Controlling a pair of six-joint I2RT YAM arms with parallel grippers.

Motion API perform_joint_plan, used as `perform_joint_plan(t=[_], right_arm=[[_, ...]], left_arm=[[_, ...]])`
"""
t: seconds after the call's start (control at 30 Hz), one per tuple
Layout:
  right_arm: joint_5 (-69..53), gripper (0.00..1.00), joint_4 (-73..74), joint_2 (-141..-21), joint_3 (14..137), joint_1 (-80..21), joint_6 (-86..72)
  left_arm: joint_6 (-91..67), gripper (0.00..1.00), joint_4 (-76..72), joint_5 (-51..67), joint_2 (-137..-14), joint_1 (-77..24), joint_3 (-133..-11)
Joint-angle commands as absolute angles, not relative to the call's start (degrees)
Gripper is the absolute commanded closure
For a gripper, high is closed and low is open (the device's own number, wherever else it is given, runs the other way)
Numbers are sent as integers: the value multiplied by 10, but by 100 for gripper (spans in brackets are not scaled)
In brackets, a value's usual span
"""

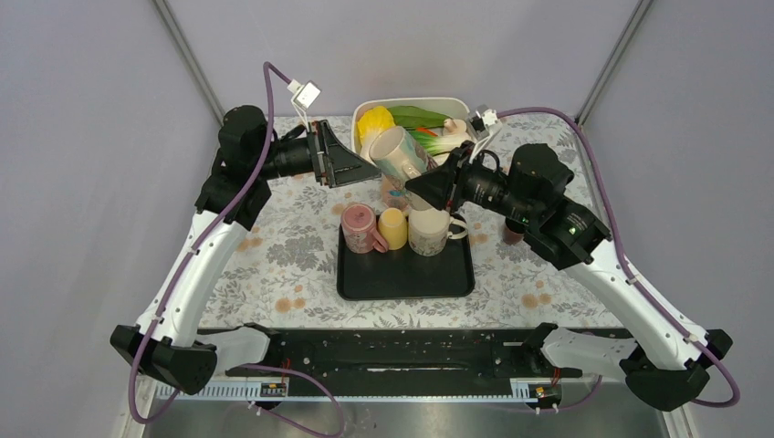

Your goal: Turn the mug right side up

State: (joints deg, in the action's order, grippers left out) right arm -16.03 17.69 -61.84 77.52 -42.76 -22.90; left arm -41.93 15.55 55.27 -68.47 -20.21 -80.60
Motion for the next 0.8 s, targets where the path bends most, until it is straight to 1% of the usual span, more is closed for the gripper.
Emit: perform_joint_plan(t=[0.0, 0.1, 0.2, 0.37, 0.57, 0.7, 0.77], right_arm=[[-74, 100, 131, -643, 803, -412, -199], [-76, 100, 116, -684, 765, -408, -208], [-82, 100, 102, -691, 760, -404, -204], [-98, 100, 126, -693, 760, -399, -191], [-109, 100, 133, -668, 707, -398, -196], [-150, 100, 160, -666, 711, -399, -186], [-150, 100, 174, -662, 714, -399, -168]], left_arm=[[-372, 10, 175, 515, -694, -192, -828], [-306, 10, 219, 479, -717, -184, -828], [-275, 9, 255, 487, -740, -174, -846], [-208, 6, 306, 464, -742, -169, -867], [-158, 6, 330, 449, -738, -170, -841], [-123, 6, 342, 445, -732, -169, -840], [-99, 5, 352, 445, -725, -170, -842]])
